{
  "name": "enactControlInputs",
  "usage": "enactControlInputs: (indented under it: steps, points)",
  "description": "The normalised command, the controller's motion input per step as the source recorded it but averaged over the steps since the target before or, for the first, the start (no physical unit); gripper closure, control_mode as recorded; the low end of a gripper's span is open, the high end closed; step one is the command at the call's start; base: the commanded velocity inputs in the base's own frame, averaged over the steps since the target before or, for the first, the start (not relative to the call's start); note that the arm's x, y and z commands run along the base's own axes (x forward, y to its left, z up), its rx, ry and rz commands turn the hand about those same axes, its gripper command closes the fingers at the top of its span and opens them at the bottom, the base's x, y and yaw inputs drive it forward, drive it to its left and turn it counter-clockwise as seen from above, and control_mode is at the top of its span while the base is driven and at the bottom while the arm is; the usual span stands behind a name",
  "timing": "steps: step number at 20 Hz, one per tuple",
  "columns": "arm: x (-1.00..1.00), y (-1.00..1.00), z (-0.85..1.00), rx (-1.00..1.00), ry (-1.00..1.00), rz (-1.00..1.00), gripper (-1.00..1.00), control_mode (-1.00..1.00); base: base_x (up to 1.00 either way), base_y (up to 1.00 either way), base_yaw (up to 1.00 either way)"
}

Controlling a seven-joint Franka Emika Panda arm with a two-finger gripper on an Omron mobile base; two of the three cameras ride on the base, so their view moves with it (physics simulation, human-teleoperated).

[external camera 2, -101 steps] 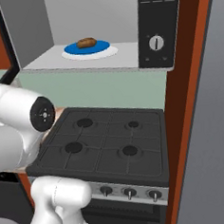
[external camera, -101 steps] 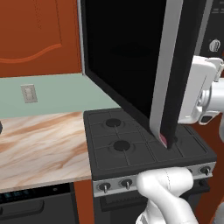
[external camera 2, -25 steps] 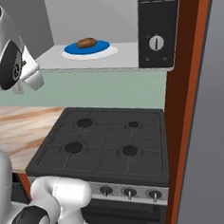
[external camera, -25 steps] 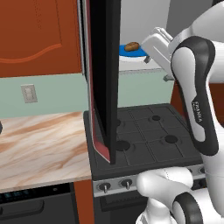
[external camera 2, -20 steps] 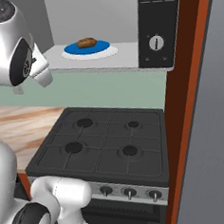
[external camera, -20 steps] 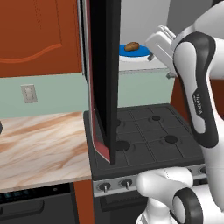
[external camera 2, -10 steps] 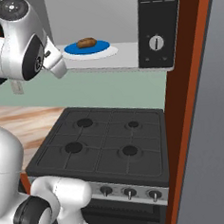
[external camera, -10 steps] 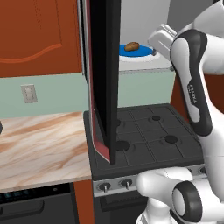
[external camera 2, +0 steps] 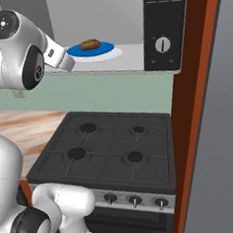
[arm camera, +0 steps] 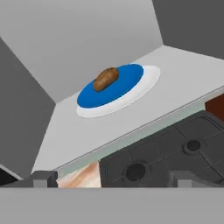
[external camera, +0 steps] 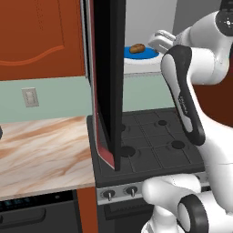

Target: Retrieve the reheated potato from the microwave, then place the potato, cheese, and condiment on the cutting board.

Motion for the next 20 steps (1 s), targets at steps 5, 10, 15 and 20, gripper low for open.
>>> enactControlInputs:
  steps: [5,10,15,20]
  points:
    - [0.32,0.00,0.17,-0.15,-0.02,0.00,-1.00,-1.00,0.00,0.00,0.00]
    - [0.41,-0.01,0.16,-0.11,0.02,0.00,-1.00,-1.00,0.00,0.00,0.00]
    - [0.35,0.00,0.08,-0.08,0.00,0.04,-1.00,-1.00,0.00,0.00,0.00]
    - [0.35,0.00,0.02,-0.04,0.00,0.05,-1.00,-1.00,0.00,0.00,0.00]
